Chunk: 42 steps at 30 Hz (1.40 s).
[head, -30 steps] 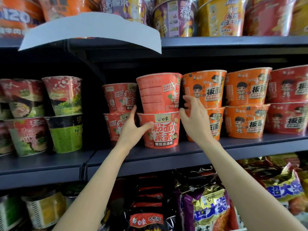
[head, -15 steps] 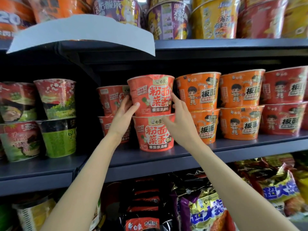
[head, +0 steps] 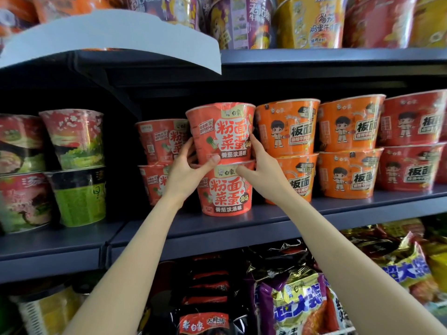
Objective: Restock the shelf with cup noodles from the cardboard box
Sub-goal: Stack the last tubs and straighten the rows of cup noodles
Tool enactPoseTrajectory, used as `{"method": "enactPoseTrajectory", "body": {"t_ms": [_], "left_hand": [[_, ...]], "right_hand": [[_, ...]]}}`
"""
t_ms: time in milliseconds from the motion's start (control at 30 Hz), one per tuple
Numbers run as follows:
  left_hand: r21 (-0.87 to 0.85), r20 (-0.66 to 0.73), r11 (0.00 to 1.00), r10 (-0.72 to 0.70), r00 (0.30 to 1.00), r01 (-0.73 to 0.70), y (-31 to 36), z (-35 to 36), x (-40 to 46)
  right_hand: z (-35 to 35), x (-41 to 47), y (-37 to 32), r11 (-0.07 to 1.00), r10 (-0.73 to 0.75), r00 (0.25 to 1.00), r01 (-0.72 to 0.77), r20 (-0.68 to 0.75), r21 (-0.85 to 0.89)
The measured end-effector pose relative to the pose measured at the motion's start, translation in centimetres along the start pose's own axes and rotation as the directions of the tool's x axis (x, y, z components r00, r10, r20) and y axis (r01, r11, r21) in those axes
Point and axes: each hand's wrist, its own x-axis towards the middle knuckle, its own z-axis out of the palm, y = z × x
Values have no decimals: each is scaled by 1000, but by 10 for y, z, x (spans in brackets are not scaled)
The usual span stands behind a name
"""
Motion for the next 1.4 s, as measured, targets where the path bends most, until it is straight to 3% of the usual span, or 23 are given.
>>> {"method": "enactPoseTrajectory", "body": {"t_ms": [300,800,1100,1400], "left_hand": [[-12,-18,1000,-9,1000,9,-1,2,-1],[40,13,998,-46,999,45,0,1,2],[74,27,997,-6,1000,4,-2,-4,6],[87,-8,996,7,1000,-6,-7,1,6]], "right_hand": [[7,-2,4,988,-54,998,47,-44,-149],[15,-4,2,993,-45,991,30,-129,-117],[14,-7,2,968,-82,991,54,-104,-244],[12,-4,1,971,-46,998,34,-45,-237]]}}
